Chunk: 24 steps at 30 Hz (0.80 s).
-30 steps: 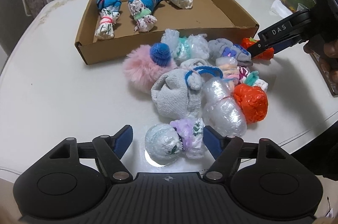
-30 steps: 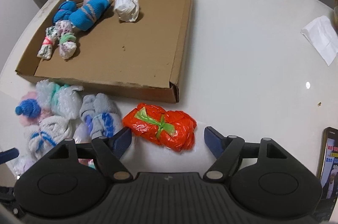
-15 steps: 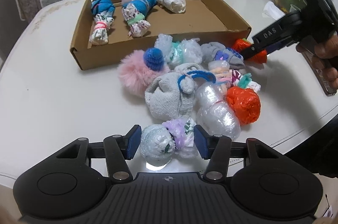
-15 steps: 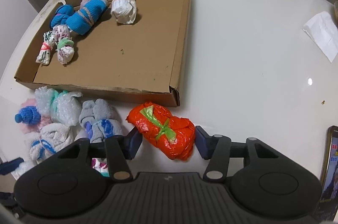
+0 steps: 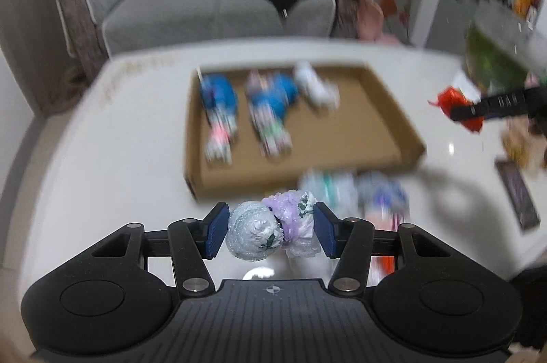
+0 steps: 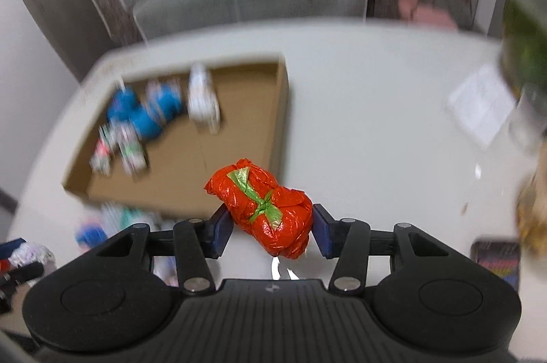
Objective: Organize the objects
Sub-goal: 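Grasp the silver-lilac roll with the left gripper while the right grasps the red-wrapped roll, then lower both rolls into the tray and open both grippers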
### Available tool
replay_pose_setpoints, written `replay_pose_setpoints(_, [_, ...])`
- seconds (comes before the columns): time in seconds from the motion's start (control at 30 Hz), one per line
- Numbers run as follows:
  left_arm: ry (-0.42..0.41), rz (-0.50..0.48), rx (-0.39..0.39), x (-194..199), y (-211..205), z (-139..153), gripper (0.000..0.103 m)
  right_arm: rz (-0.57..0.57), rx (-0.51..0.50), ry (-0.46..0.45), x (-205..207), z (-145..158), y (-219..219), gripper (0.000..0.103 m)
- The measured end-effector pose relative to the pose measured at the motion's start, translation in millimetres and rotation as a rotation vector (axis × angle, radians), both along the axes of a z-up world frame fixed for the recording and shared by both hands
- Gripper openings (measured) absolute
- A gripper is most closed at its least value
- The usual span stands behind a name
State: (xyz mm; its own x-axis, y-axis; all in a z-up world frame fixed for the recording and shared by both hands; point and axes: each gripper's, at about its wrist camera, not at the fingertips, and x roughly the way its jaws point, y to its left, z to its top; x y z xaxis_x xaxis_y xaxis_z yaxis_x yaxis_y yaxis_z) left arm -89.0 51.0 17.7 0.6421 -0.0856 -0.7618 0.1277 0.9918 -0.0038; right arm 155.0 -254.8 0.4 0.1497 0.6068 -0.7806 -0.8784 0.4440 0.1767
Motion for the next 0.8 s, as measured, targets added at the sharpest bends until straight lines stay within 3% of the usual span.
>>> replay_pose_setpoints(0.2, [-0.098, 0.002, 0.029, 62.4, 15.8, 55.8, 0.06, 0.1, 0.134, -0.045, -13.6, 43.0, 38.3, 0.045])
replay_pose_setpoints(0.33, [-0.096, -0.032, 0.053, 96.5, 14.7, 56.9, 0.06, 0.189, 0.141, -0.053, -32.1, 54.8, 71.5, 0.045])
replay_pose_setpoints(0.43, [-0.052, -0.06, 0.043, 114.9, 16.2, 34.6, 0.06, 0.256, 0.121, -0.018, -42.2, 46.7, 88.8, 0.045])
replay_pose_setpoints(0.63, [0.103, -0.105, 0.071, 145.6, 19.0, -32.8, 0.06, 0.311, -0.012, 0.026, -48.3, -6.7, 116.7, 0.045])
replay_pose_setpoints(0.8, [0.164, -0.158, 0.1, 143.9, 18.0, -63.9, 0.06, 0.361, -0.106, 0.036, -54.4, -38.4, 129.6, 0.046])
